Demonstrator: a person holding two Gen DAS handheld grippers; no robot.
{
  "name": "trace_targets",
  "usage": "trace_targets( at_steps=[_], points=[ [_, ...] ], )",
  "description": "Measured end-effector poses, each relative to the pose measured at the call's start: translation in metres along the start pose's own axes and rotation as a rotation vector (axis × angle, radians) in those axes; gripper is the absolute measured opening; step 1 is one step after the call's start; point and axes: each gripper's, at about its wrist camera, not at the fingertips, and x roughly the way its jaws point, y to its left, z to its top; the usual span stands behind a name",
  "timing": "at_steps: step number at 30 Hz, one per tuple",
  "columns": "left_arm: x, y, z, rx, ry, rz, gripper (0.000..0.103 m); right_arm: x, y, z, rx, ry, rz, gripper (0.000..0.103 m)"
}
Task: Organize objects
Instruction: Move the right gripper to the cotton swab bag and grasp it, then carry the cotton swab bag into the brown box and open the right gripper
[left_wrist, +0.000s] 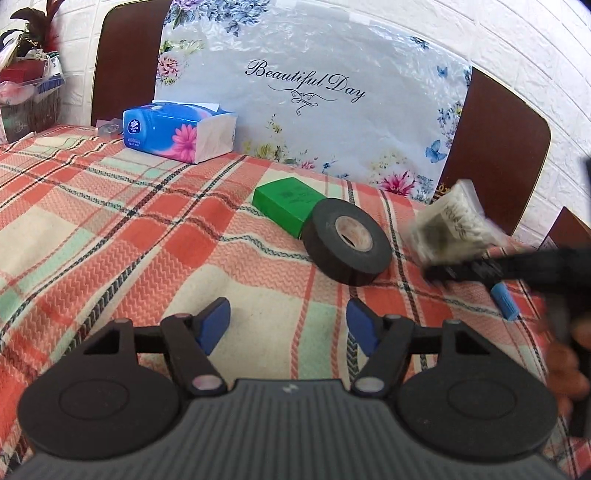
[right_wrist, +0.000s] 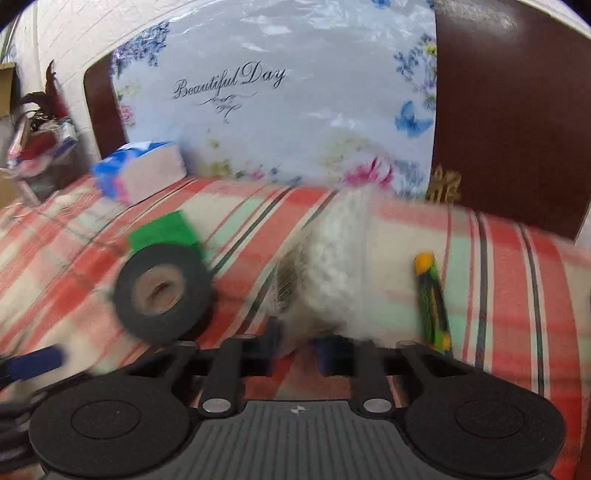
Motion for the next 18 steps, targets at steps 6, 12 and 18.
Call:
trace_targets(
  at_steps=[6,12,18],
  points=[
    [0.000,-0.005,-0.001,0.031,0.009,0.001,0.073,-0.090,0.003,-0.088,-0.024,-0.014,0.012,0.010],
    [0.002,-0.025,-0.004,0.153,0.041,0.023,0.074,-0.163,-0.023,-0.142,0.119,-0.016,-0.052,0.038],
    [-0.012,-0.055,0.000,0.188,0.141,-0.078,0.074,-0.198,-0.048,-0.165,0.235,-0.106,-0.240,0.071]
  ],
)
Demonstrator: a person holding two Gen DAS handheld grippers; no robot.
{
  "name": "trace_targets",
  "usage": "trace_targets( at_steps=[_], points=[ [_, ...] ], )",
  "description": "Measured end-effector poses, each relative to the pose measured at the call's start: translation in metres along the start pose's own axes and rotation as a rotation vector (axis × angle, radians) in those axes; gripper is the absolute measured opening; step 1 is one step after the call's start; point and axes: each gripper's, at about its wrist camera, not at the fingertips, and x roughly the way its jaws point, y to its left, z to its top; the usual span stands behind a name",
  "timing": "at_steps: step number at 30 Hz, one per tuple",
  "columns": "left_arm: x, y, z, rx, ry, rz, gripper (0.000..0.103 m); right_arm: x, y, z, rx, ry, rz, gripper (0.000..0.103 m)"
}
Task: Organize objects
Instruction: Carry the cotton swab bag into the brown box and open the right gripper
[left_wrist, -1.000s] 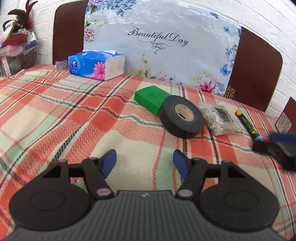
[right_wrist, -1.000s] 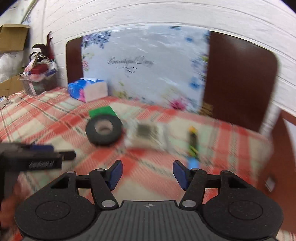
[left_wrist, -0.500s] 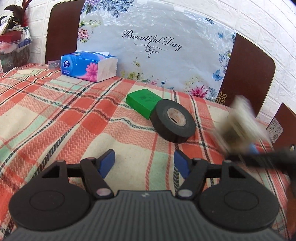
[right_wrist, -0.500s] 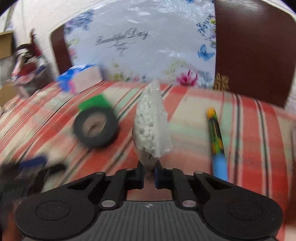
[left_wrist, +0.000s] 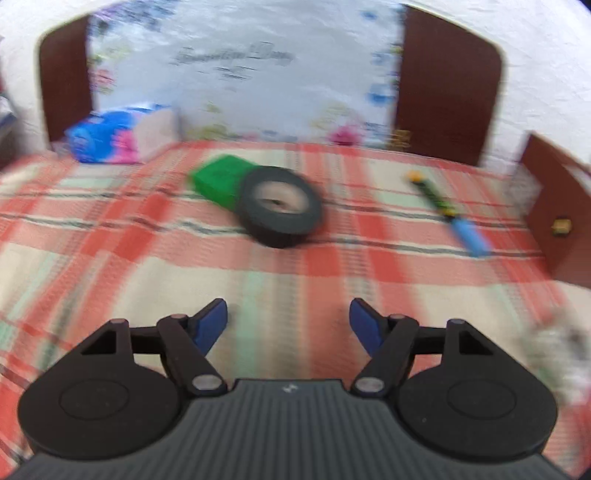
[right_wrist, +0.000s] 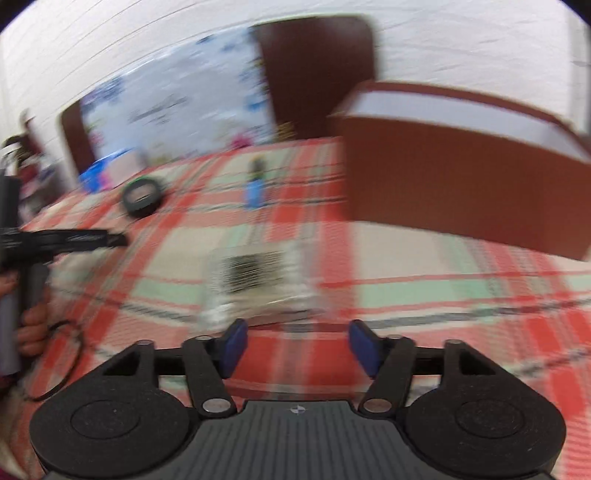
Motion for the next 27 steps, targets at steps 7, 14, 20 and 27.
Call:
trace_targets(
  at_steps=[7,14,20,27],
  points=[
    [-0.018,-0.086,0.003,0.041,0.149,-0.309,0.074,0.001,-0.005,0.000,-0.046,-0.024,0.059,0.074],
    [0.002,-0.135,-0.010,0.107,0.284,-0.368,0.068,0.039,0.015,0.014,-0.228,0.006,0.151,0.079],
    [-0.001,-0.145,0.007,0.122,0.260,-0.374,0.044,0.043,0.016,0.025,-0.183,-0.017,0.156,0.033],
    [-0.046,-0.195,0.071,0.218,0.011,-0.480,0.043,-0.009,-0.006,0.070,-0.191,-0.303,0.010,0.033]
  ],
)
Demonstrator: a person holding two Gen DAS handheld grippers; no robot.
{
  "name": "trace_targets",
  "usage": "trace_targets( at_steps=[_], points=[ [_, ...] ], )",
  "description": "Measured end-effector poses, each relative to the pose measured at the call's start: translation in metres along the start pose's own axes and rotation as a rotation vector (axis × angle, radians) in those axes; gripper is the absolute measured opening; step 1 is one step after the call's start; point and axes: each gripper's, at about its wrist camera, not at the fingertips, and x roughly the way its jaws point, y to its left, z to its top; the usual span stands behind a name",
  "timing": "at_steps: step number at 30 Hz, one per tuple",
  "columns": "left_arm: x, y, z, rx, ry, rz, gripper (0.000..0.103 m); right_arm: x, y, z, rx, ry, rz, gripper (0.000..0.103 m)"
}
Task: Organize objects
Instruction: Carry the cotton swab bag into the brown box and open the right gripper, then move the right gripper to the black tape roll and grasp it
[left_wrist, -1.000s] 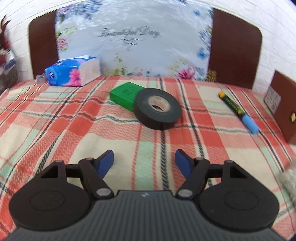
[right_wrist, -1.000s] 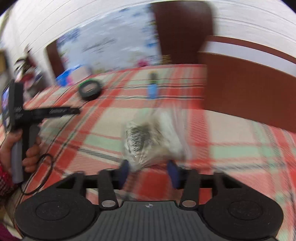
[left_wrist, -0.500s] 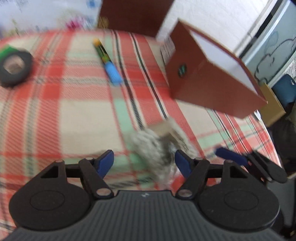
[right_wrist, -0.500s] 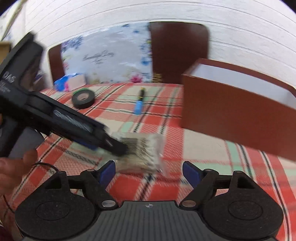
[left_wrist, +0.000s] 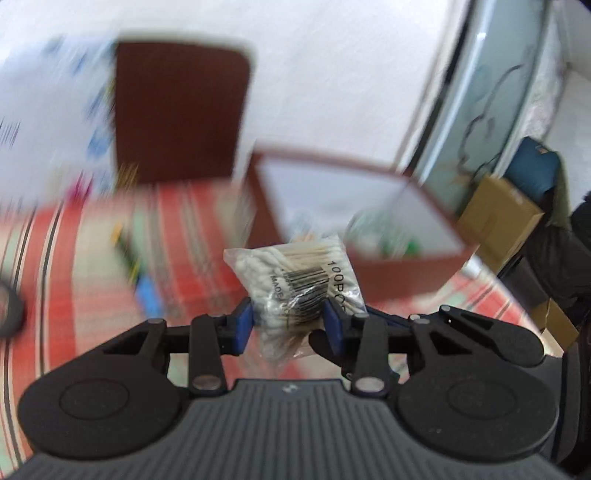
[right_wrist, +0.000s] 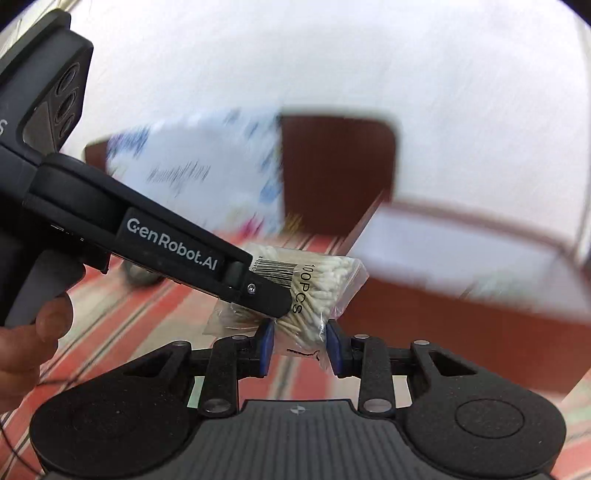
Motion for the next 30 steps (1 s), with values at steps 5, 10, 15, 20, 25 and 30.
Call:
trace_targets(
  at_steps=[5,10,15,20,25,30],
  points=[
    [0.032,-0.028,0.040,0.064,-0.055,-0.030,0.043,0.012,-0.039,0.023,0.039,-0.050,-0.095,0.033],
    [0.082,-0.036,0.059,0.112,-0.056,-0.012,0.043,0.048,-0.069,0.023,0.050,-0.029,-0.160,0.036],
    [0.137,-0.028,0.056,0.138,0.020,0.118,0.040,0.087,-0.076,0.011,0.097,0.058,-0.200,0.048],
    [0.115,-0.035,0.049,0.188,-0.022,0.099,0.045,0.068,-0.063,0.010,0.094,-0.003,-0.243,0.051],
    [0.084,-0.026,0.040,0.136,-0.045,0.064,0.049,0.041,-0.057,0.000,0.099,-0.068,-0.250,0.057],
    [0.051,-0.025,0.013,0.145,-0.062,0.073,0.053,0.009,-0.035,-0.016,0.082,-0.085,-0.235,0.059]
  ],
)
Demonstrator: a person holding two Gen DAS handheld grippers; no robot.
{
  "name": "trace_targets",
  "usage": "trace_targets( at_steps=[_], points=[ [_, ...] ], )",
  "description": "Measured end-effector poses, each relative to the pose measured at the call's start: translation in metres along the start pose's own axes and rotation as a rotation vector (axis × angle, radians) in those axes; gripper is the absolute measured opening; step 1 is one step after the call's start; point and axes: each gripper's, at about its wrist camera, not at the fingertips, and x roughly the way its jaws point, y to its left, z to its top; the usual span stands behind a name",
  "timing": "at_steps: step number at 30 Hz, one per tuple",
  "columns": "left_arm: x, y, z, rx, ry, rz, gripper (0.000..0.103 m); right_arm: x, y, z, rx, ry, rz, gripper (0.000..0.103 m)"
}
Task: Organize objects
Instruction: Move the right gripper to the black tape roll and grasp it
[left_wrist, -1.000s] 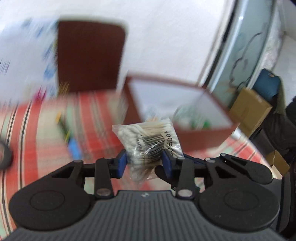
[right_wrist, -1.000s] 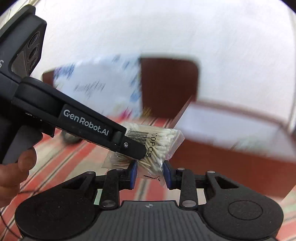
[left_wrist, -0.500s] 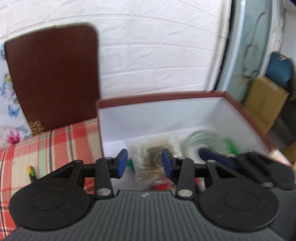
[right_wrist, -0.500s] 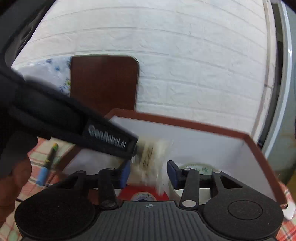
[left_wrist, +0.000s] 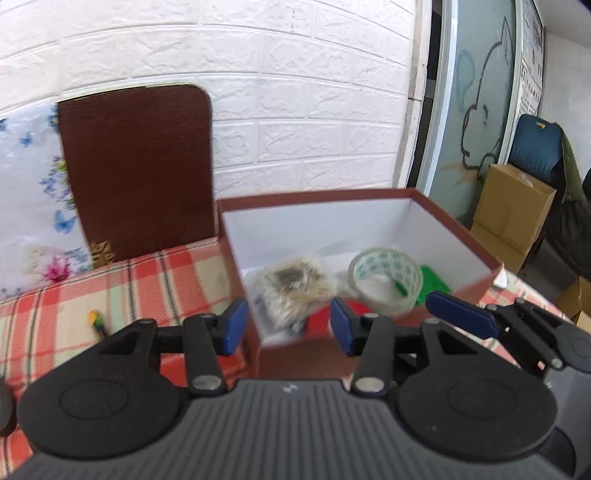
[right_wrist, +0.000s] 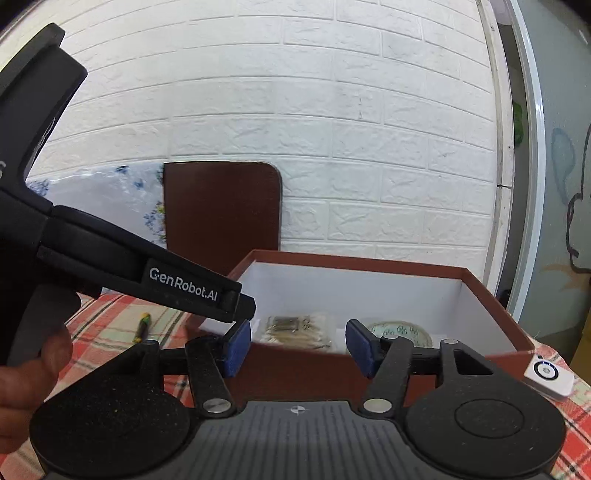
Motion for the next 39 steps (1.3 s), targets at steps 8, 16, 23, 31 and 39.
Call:
trace_targets(
  at_steps=[8,16,23,31,39],
  points=[
    [-0.010,0.020,-0.045,-0.078,0.141,0.072,0.054,-0.016,0.021,-0.027,-0.004,0.125,0.087,0.059],
    [-0.013,0.050,-0.085,-0.144,0.259,0.201,0.054,-0.014,0.044,-0.053,0.003,0.282,0.193,0.059],
    [-0.021,0.088,-0.106,-0.198,0.283,0.304,0.056,-0.004,0.066,-0.063,-0.035,0.374,0.233,0.060],
    [-0.038,0.125,-0.117,-0.218,0.240,0.403,0.059,0.004,0.096,-0.063,-0.110,0.389,0.275,0.064],
    [-0.073,0.202,-0.141,-0.285,0.156,0.579,0.067,0.026,0.150,-0.052,-0.212,0.368,0.401,0.063]
  ],
)
